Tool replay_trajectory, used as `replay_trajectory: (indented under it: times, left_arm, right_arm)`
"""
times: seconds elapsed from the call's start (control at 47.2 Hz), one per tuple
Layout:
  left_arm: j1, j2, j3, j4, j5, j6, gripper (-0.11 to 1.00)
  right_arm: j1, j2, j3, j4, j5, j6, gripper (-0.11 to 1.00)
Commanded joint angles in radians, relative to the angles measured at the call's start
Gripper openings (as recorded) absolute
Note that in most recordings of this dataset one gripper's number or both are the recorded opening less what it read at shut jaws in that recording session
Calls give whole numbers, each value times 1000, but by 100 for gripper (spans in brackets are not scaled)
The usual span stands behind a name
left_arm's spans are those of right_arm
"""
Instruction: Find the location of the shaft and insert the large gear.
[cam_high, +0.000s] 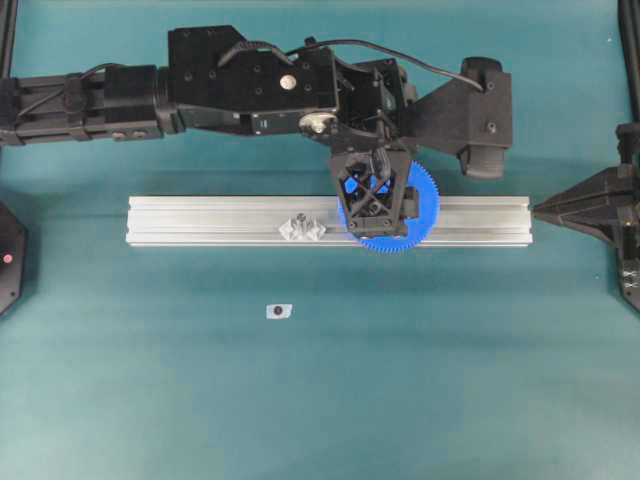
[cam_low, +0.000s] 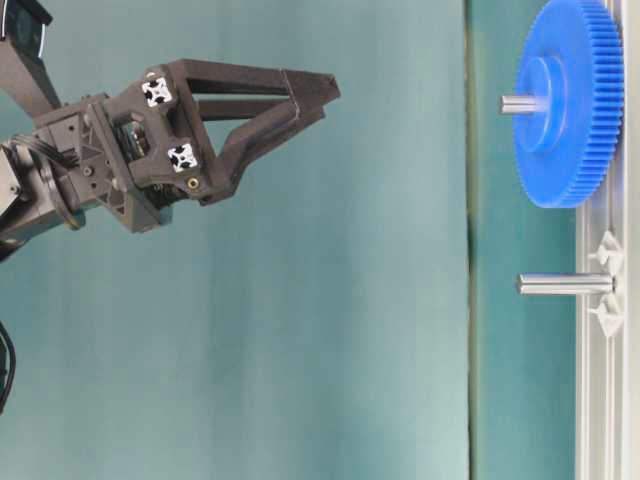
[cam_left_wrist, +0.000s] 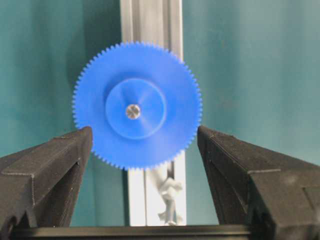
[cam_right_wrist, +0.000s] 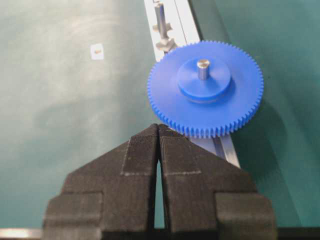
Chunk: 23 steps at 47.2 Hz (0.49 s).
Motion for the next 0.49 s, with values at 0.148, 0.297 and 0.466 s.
replay_trajectory:
  times: [0.148,0.297,0.466]
  left_arm:
    - [-2,-43,-9,2,-5,0,81]
    - [-2,-43,-8,2,-5,2,81]
    - [-2,-43,-8,2,-5,-2,81]
  right_arm:
    - [-2,6,-9,-2,-5,8,0]
    - [-2,6,-2,-2,-8,9,0]
    - [-2,6,3,-2,-15,8,0]
